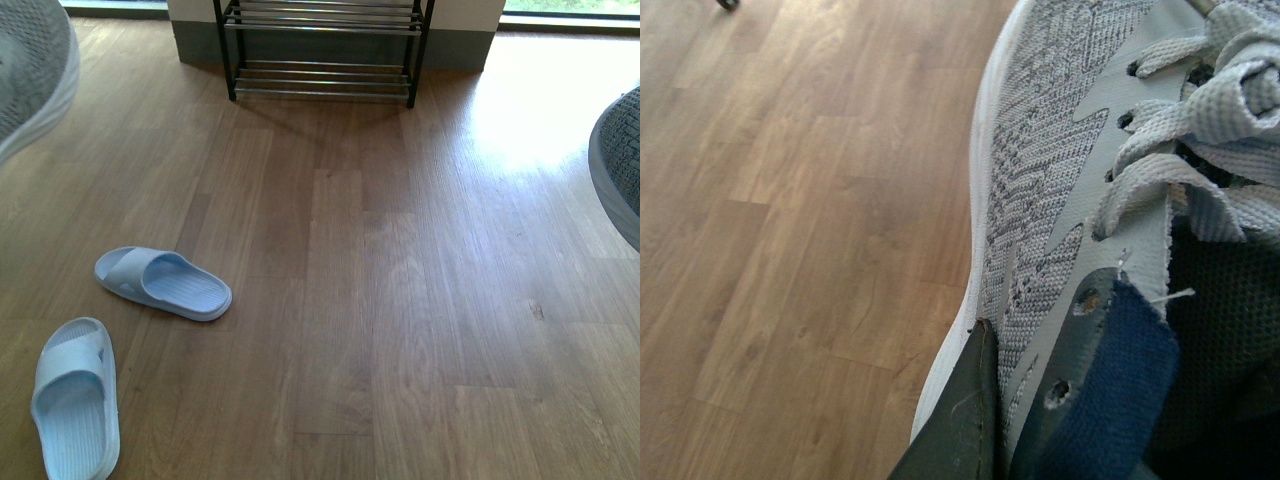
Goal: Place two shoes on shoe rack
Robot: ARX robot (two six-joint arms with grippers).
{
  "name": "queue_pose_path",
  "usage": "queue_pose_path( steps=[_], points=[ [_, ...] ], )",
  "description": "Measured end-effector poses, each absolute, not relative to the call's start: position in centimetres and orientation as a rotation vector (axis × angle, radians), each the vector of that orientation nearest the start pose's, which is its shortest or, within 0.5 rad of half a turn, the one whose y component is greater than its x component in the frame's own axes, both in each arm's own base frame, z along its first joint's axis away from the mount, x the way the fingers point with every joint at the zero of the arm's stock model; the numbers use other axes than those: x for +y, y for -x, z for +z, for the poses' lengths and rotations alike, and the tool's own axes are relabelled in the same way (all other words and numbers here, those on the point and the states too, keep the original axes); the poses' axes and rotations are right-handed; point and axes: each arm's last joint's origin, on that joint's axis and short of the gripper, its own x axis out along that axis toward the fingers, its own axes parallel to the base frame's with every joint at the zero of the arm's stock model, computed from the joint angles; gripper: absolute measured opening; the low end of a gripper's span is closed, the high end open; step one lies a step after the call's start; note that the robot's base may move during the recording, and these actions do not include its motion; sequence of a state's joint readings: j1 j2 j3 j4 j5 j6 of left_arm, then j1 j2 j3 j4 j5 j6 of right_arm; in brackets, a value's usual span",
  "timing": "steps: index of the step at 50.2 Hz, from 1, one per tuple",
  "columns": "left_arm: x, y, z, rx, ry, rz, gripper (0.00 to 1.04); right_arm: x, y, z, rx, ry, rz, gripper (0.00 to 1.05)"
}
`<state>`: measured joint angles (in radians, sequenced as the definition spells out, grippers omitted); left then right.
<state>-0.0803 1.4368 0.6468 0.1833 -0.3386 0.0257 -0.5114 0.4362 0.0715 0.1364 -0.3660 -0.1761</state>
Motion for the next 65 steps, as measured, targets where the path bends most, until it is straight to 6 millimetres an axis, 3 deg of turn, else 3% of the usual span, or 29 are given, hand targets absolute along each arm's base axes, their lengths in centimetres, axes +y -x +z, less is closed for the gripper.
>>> queue_pose_path(
  steps=[11,23,65],
  points=[
    [-0.6,-20.6,20.8,0.474,-0.183,0.346,0.02,-5.1,-11.3,16.2,0.219,0.078,-0.126,0.01],
    [-0.9,-15.0,22.3,0.320,-0.179,0.428,0.02,-5.1,-11.3,16.2,0.219,0.078,-0.126,0.01],
    [-1.0,-14.6,22.7,0.291,-0.166,0.409,0.02,-5.2,-11.3,16.2,0.220,0.079,-0.135,0.01]
  ],
)
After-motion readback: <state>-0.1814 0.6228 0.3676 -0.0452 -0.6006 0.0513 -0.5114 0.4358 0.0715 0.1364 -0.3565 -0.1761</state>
